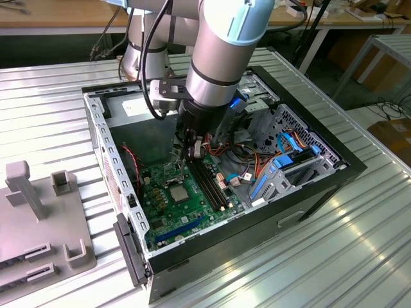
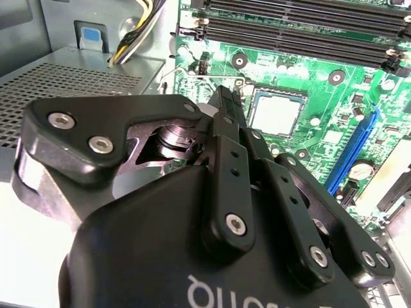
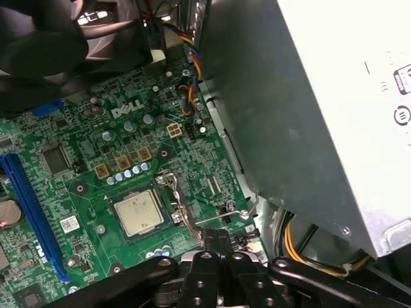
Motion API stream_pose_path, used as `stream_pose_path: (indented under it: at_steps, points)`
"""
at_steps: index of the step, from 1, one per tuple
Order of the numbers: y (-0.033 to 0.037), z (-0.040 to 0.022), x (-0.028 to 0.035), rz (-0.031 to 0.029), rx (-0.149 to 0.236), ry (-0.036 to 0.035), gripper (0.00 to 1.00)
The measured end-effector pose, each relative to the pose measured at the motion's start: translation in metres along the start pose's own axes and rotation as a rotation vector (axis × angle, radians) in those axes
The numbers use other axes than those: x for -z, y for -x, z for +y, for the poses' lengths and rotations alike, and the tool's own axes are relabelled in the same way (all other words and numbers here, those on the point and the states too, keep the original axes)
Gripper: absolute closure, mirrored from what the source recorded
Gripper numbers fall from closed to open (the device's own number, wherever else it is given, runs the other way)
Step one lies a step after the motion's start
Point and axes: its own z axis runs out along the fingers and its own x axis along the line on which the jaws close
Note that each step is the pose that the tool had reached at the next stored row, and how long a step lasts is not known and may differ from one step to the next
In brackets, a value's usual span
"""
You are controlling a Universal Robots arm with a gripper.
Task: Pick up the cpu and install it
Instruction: 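Close the cpu cover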
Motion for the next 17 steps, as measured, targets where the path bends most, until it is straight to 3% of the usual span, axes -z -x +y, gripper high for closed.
stream_pose_path:
  at_steps: [17]
  points:
    - [-0.0121,-0.0039,0.0011,0.0015,0.033,0.0024,0.89]
